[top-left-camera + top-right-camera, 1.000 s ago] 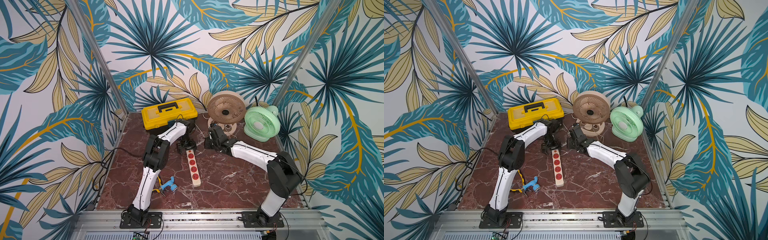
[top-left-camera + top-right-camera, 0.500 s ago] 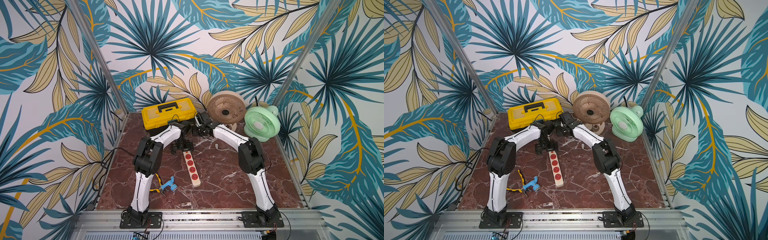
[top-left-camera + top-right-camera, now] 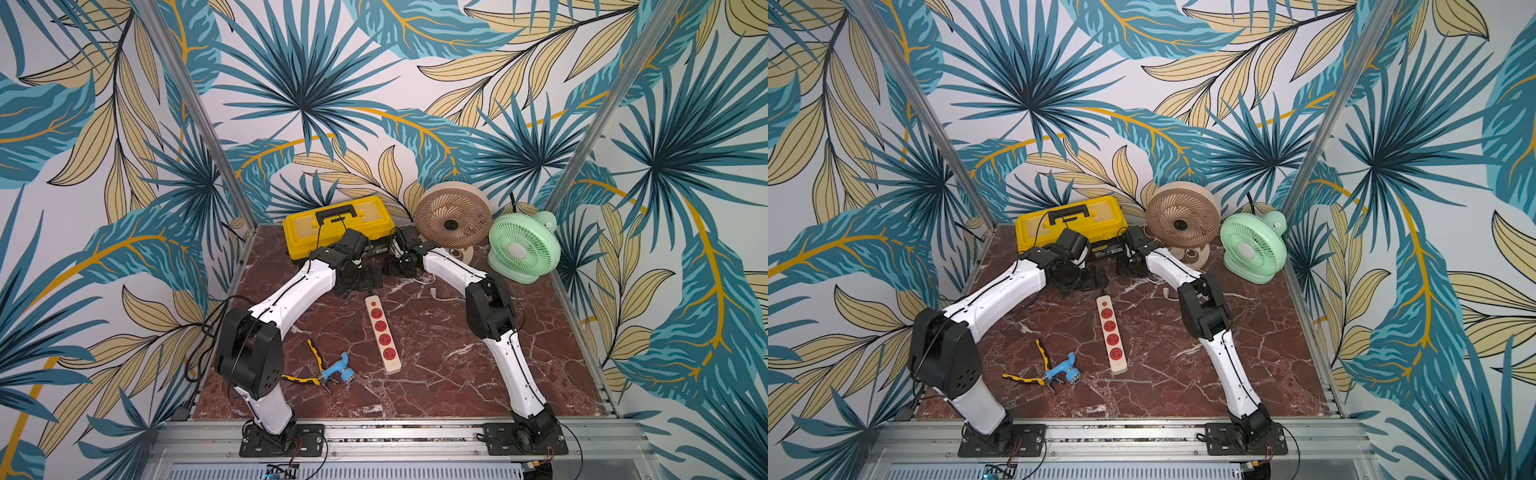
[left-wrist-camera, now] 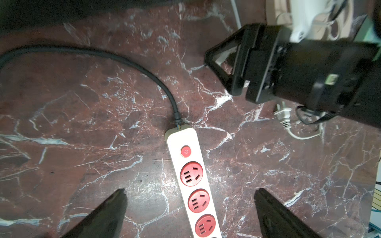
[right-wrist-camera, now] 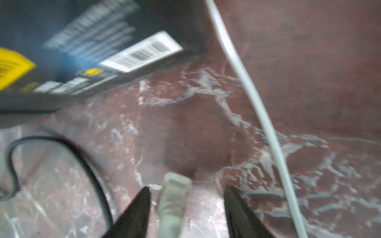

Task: Unplug the desk fan from the power strip
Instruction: Place the plug at the center of the board, then adjust the plug at the center of the board.

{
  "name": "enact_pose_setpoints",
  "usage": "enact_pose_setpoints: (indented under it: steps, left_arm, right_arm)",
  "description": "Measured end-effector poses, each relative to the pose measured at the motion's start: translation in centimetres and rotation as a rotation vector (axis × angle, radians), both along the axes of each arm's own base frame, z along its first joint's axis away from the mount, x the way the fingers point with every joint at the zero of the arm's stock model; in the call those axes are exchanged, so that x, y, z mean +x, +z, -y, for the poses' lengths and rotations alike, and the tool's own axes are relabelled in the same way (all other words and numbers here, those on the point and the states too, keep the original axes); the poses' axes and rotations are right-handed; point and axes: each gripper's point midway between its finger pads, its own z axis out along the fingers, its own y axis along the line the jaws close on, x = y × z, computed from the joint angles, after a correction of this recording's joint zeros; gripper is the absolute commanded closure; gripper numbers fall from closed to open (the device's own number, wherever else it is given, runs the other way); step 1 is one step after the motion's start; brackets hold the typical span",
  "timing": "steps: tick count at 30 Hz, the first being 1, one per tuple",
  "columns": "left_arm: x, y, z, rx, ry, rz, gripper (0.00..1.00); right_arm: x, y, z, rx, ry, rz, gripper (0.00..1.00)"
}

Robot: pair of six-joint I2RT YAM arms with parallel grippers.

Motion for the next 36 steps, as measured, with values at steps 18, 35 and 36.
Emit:
enact_pose_setpoints:
  steps: [18,35,36]
  left_arm:
    - [-0.9,6.9,-7.8,0.183,0.172,0.518,0.0]
    - [-0.3,7.7,-16.6,0.464,0.465,0.67,0.0]
    - [-0.4,7.4,-17.1,0.468,0.477,0.662,0.0]
  right_arm:
    - [-7.0,13.1,5.7,-0.059,0.064,0.413,0.0]
    - [-12.2,16.0,11.3,-0.175,0.154,0.61,0.0]
    - [-12.2,15.7,10.9,-0.153,0.179,0.585,0.0]
